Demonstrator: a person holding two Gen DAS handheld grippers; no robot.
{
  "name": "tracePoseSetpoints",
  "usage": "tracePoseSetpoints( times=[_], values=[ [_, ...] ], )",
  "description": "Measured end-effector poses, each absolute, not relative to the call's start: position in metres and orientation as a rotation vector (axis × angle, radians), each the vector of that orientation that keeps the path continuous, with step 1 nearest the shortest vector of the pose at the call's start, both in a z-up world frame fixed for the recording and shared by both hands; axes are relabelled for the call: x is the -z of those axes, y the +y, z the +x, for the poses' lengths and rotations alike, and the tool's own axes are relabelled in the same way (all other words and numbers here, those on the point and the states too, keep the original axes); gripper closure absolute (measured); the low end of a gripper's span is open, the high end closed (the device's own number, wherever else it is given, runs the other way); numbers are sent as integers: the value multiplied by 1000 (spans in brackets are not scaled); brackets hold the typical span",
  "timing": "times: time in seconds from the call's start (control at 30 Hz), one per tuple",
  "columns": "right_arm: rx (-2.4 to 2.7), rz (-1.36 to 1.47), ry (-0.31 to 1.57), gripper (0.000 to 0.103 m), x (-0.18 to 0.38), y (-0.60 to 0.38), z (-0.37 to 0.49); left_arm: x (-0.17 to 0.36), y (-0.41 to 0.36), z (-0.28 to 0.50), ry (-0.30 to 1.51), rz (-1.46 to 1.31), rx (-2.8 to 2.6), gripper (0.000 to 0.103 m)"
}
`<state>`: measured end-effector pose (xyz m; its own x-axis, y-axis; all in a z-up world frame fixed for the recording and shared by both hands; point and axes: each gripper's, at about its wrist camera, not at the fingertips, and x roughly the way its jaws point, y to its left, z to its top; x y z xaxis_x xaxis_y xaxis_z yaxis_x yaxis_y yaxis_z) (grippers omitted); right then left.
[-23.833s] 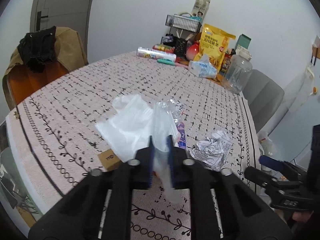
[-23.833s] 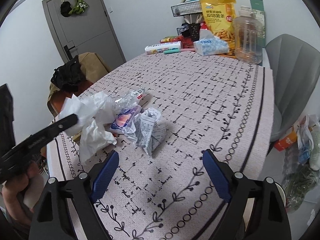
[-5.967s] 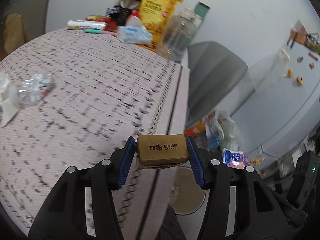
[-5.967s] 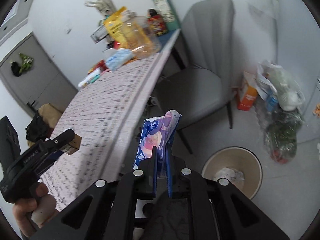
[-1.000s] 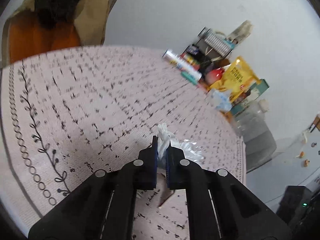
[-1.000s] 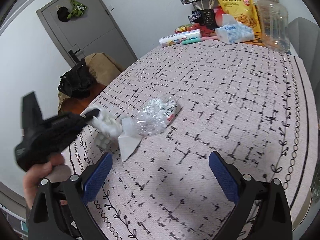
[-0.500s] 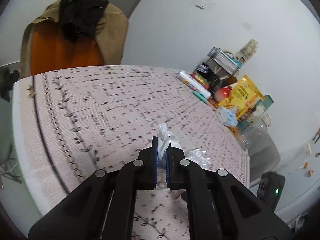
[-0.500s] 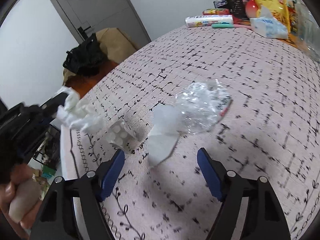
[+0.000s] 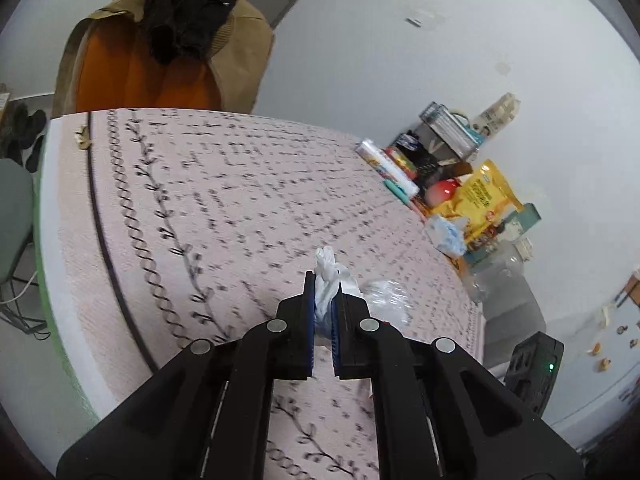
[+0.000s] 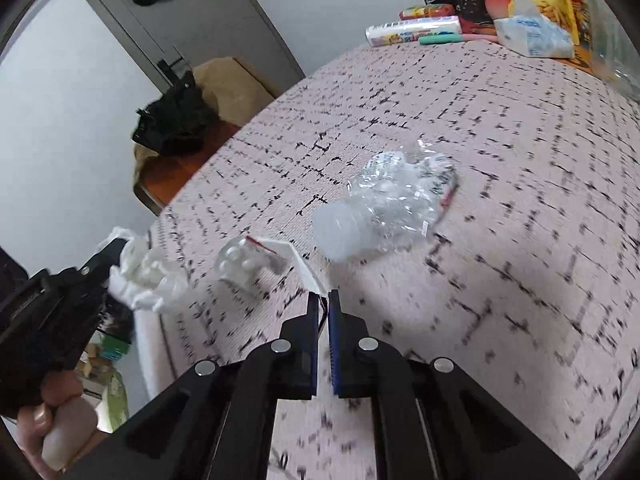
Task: Collect trash
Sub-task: 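Grasp a white tissue with the left gripper while the right gripper grasps a white paper scrap, then carry both held items over the beige bin and open both grippers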
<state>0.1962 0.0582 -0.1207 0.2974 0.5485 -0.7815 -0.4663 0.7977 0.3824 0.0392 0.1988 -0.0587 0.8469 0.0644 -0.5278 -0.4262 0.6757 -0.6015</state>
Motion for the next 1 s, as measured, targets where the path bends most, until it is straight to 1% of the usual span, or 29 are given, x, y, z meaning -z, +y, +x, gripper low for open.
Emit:
tracePoseSetpoints(
  times=[0.17, 0.43, 1.0],
  values=[
    [-691, 130, 1033, 98, 98, 26, 179, 47, 167, 52, 498, -748, -233, 96],
    [-567, 206, 953, 97, 67, -56, 174, 42, 107, 90, 556, -660, -128, 96],
    [-324, 292, 859, 97, 52, -202, 154, 37, -26, 152, 662, -507, 111, 96]
  ],
)
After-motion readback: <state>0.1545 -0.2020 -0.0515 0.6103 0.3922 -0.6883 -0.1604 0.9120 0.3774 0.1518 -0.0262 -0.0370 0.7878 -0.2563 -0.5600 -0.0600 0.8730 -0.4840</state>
